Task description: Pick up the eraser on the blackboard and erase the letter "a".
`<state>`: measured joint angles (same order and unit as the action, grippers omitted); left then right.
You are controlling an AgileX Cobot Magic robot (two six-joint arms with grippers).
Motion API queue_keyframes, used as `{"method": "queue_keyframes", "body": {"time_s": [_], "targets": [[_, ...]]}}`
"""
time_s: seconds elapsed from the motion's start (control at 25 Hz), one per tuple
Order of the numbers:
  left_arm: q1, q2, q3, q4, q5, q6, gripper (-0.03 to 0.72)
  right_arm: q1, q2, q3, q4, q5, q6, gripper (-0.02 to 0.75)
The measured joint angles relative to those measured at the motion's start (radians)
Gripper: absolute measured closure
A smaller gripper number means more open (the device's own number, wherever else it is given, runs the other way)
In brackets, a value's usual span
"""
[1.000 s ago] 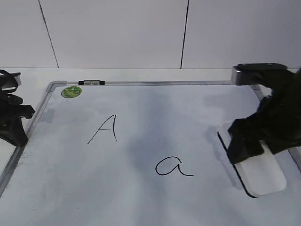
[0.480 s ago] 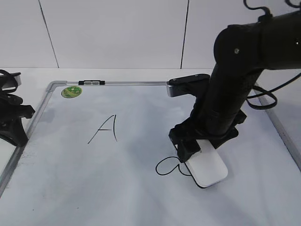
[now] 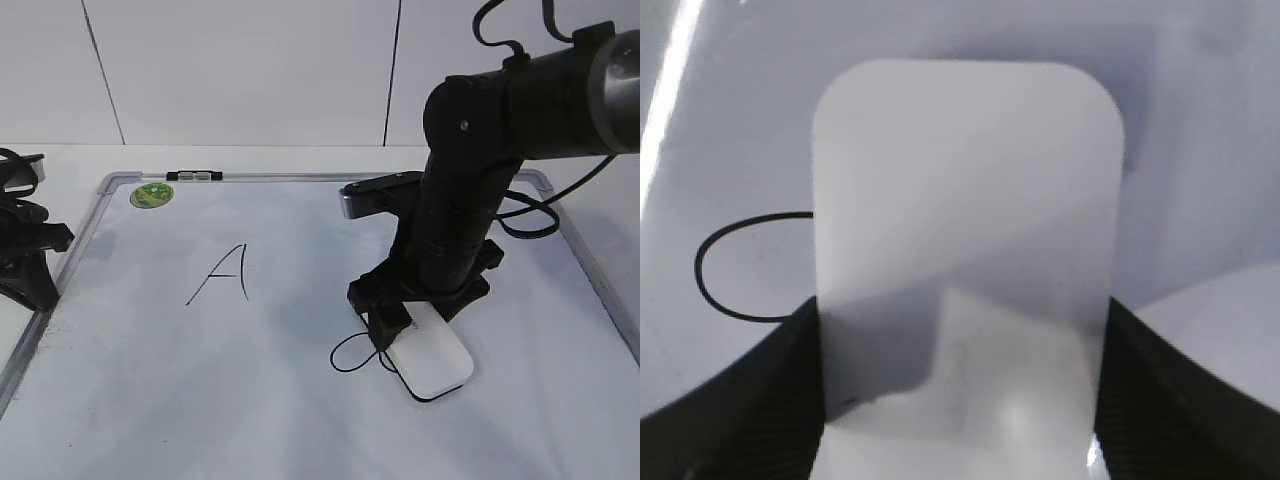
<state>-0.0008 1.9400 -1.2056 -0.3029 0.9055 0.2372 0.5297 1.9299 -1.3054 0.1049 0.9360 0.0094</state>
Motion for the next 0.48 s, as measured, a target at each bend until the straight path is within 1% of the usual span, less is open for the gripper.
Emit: {"method": "queue_keyframes", "body": {"time_s": [0.12, 0.2, 0.32, 0.48], "targets": [[0.000, 0.000, 0.000, 0.000, 0.000, 0.000, 0.659, 0.001, 0.002, -0.002, 0.018, 0.002, -0.024, 0.164], [0.001, 0.000, 0.000, 0.000, 0.000, 0.000, 0.658, 0.017, 0.006, -0.006, 0.013, 0.002, -0.038, 0.164], [0.001, 0.000, 0.000, 0.002, 0.000, 0.000, 0.657, 0.080, 0.013, -0.012, 0.009, -0.013, -0.046, 0.164], [0.000, 0.000, 0.000, 0.002, 0.000, 0.000, 0.656, 0.195, 0.021, -0.017, 0.009, -0.030, -0.050, 0.164]]}}
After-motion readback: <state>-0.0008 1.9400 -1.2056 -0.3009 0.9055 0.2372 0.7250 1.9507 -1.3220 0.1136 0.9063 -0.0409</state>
